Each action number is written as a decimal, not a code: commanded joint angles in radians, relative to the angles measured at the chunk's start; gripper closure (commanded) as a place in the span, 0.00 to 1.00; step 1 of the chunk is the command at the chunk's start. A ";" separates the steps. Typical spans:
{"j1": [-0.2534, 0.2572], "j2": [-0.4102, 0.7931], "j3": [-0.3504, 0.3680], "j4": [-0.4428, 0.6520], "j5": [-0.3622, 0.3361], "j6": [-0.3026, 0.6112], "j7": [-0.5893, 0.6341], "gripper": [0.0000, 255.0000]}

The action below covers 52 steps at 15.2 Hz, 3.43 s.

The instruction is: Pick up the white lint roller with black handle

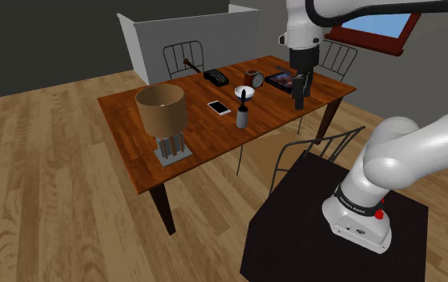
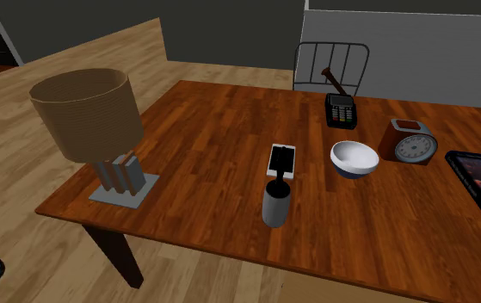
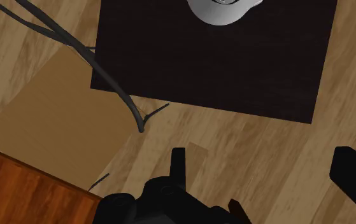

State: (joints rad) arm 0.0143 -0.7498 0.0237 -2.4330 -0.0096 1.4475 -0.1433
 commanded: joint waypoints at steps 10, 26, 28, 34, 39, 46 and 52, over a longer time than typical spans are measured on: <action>-0.044 0.154 -0.095 -0.103 -0.106 0.355 -0.113 0.00; -0.094 0.673 -0.246 0.021 -0.146 0.935 -0.309 0.00; -0.100 0.747 -0.257 0.063 -0.126 0.989 -0.343 0.00; -0.135 0.967 -0.259 0.220 -0.036 1.116 -0.456 0.00; -0.188 1.146 -0.229 0.387 0.039 1.179 -0.544 0.00; -0.229 1.284 -0.198 0.497 0.078 1.238 -0.587 0.00; -0.235 1.320 -0.191 0.500 0.085 1.270 -0.591 1.00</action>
State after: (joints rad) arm -0.2206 0.5683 -0.1677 -1.9335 0.0747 2.7164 -0.7340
